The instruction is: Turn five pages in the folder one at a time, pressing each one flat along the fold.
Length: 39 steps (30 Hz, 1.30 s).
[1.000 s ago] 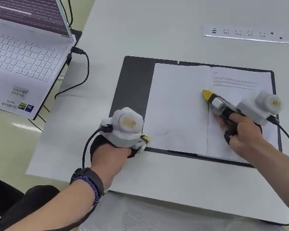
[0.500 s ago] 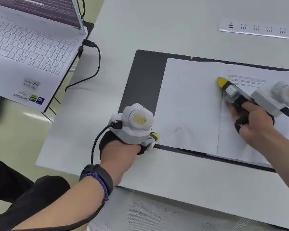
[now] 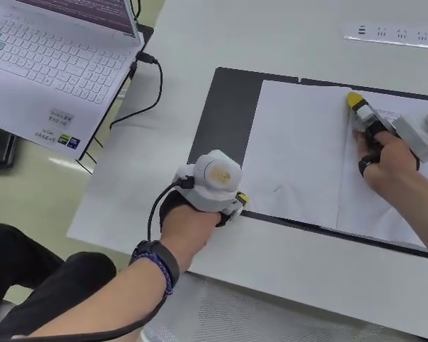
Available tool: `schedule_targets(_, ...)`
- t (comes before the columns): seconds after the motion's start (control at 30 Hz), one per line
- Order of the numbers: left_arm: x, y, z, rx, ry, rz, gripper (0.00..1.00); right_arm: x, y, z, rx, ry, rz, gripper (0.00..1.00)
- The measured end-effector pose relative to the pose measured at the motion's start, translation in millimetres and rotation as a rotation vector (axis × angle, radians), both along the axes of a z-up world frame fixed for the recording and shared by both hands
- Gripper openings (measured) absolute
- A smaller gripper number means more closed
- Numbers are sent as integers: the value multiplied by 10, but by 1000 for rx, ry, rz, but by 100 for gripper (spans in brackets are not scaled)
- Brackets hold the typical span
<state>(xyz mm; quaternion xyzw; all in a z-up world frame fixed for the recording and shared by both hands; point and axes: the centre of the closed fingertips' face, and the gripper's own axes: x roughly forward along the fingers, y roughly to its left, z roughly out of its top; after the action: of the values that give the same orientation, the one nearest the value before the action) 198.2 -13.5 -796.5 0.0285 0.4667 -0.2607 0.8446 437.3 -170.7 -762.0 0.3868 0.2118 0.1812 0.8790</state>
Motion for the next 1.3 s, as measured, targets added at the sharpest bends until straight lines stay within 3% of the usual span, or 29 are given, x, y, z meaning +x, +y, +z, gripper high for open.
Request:
schedule_targets(0.27,-5,2,8,6,-3,-5,0,152,8,-17,-14,6,-13,0)
schedule_targets(0.4,-4,3,11,8,-4,-4,0,136,19,-13,-31,3,1,0)
schedule_targets(0.5,-6,6,11,8,-3,-3,0,110,21,-4,-3,3,19,0)
schedule_targets(0.63,-8,16,13,-8,7,9,0,-2,77,28,-8,-7,65,0)
schedule_targets(0.7,-9,12,14,-11,8,11,0,-86,89,46,14,-8,77,0)
schedule_targets(0.8,-11,11,14,-11,7,10,0,-198,108,42,-13,-24,115,0)
schedule_targets(0.97,-11,12,14,-18,4,19,0,-350,97,40,-15,-26,130,0)
schedule_targets(1.1,-10,11,15,-19,4,19,0,-312,40,-50,-21,-26,138,0)
schedule_targets(1.3,-7,6,14,-25,1,27,0,-605,75,0,-29,-33,158,0)
